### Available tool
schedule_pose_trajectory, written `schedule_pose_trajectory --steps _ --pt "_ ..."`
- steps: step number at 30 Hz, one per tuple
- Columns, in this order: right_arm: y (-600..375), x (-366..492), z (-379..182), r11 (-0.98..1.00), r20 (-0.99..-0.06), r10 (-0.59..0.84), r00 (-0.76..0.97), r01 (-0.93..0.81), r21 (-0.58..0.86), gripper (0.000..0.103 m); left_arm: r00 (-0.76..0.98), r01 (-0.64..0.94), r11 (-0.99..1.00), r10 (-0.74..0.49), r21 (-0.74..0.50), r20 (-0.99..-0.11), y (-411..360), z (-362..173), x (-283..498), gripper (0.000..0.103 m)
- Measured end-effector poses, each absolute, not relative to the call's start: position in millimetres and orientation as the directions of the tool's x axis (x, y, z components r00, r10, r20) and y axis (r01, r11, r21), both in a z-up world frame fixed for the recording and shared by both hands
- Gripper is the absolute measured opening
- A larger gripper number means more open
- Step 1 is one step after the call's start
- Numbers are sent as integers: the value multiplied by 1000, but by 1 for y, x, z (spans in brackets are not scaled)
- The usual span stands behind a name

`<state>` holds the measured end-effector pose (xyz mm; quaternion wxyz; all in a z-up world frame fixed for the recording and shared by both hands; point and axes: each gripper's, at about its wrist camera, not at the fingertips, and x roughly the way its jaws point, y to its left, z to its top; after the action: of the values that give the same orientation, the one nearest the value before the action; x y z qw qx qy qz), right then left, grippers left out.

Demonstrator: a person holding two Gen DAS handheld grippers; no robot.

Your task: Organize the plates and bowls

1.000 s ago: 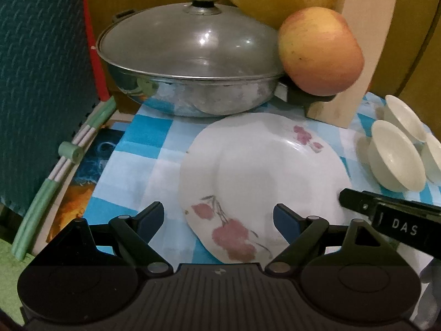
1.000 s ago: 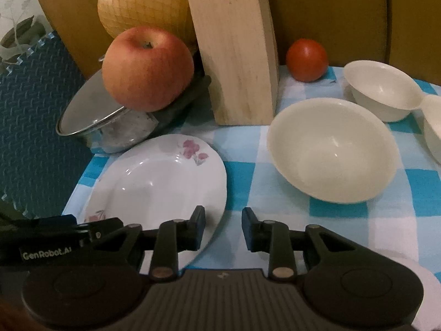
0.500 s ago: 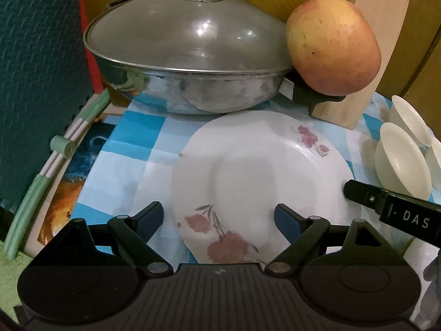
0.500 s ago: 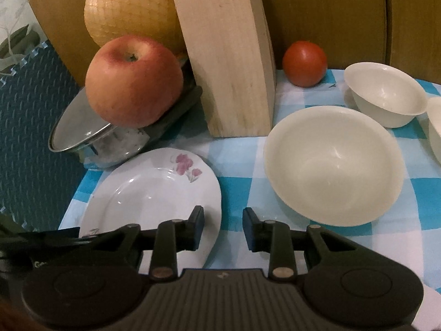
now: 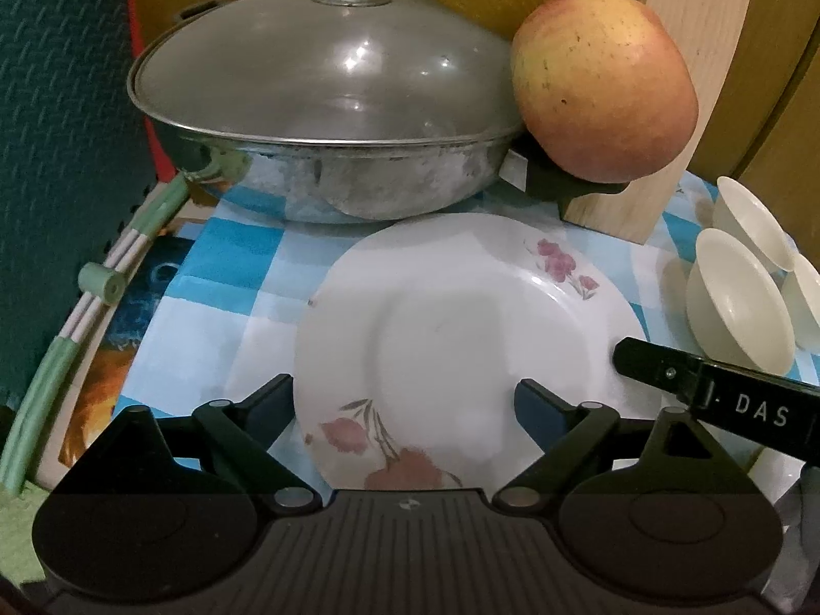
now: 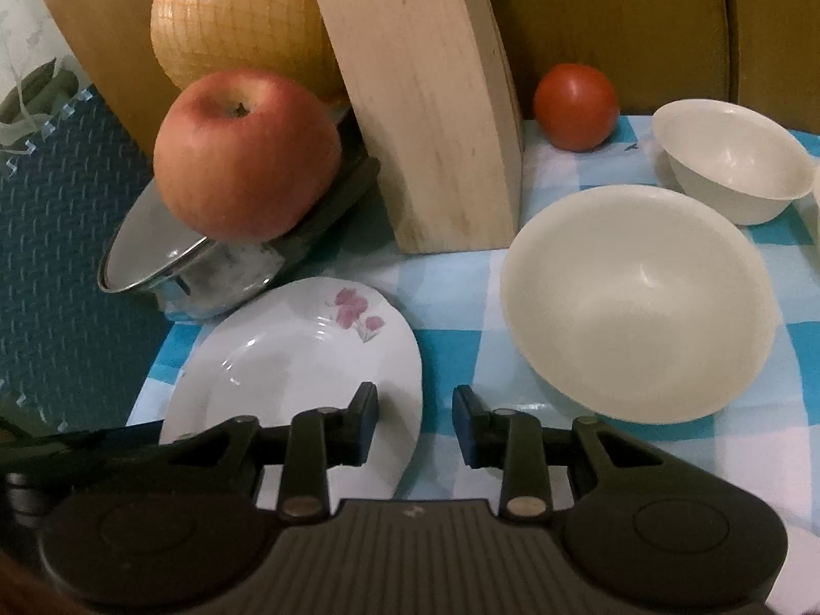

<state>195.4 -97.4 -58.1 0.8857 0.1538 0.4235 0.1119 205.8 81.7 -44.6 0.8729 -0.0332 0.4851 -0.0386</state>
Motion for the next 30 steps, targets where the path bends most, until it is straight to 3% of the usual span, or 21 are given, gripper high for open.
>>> schedule_pose_trajectory --steps 10,18,21,30 --pt "-101 200 -63 881 -692 412 592 -66 468 26 525 19 985 -157 -173 -837 94 -42 212 94" --pt "-97 199 -63 876 -681 428 593 -90 473 28 532 47 995 -95 -83 -842 80 -44 213 94" --pt "-97 199 -62 881 -685 424 593 -97 462 24 538 63 996 -81 -55 -839 76 -46 214 94" --pt "-93 185 -60 889 -704 428 566 -122 442 23 513 85 995 -84 -46 -854 79 -46 194 95"
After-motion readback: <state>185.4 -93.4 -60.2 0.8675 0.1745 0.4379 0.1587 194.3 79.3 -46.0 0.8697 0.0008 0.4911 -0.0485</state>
